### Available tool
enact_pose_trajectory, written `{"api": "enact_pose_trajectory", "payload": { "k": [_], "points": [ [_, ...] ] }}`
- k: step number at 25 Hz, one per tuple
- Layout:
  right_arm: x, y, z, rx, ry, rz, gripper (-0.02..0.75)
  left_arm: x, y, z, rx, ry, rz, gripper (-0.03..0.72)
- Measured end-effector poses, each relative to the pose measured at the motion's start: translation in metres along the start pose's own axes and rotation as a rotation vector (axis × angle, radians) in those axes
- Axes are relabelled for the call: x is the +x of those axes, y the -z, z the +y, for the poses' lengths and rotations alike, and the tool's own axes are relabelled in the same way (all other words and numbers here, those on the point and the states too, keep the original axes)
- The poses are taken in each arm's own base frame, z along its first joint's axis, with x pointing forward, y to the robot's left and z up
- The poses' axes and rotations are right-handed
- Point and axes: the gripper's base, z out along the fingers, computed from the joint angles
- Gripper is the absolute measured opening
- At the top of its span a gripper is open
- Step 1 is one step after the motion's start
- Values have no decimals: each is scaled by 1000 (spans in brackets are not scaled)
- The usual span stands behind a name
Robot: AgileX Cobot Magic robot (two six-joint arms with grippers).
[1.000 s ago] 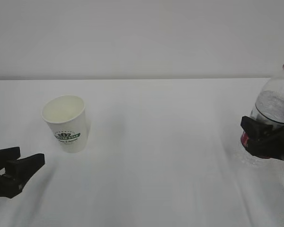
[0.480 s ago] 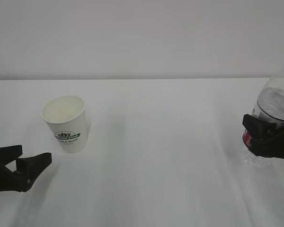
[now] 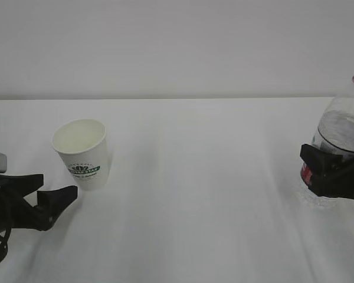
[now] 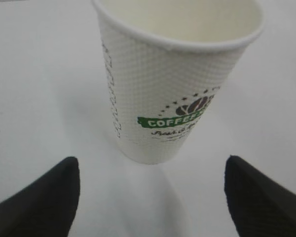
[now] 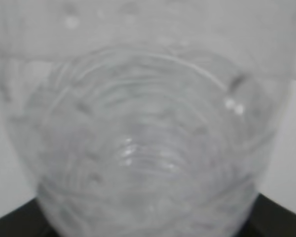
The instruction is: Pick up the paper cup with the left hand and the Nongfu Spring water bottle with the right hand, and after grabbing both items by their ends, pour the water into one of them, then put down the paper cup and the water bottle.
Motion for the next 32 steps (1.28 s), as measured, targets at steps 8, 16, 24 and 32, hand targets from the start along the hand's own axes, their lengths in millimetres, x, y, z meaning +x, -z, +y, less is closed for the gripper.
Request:
{"api": "enact_pose_trajectory", "payload": {
  "k": [8,16,24,32],
  "points": [
    [-1,0,0,0,2,-5,454,5,-16,3,33,-10,18,692],
    [-1,0,0,0,2,-5,454,-2,-24,5,52,-35,-11,692],
    [-1,0,1,-7,-13,-2,454,-10,-35,-5,99,-69,-38,692],
    [-9,6,1,-4,-12,-11,454,-12,-38,-6,103,-75,-48,692]
  ]
}}
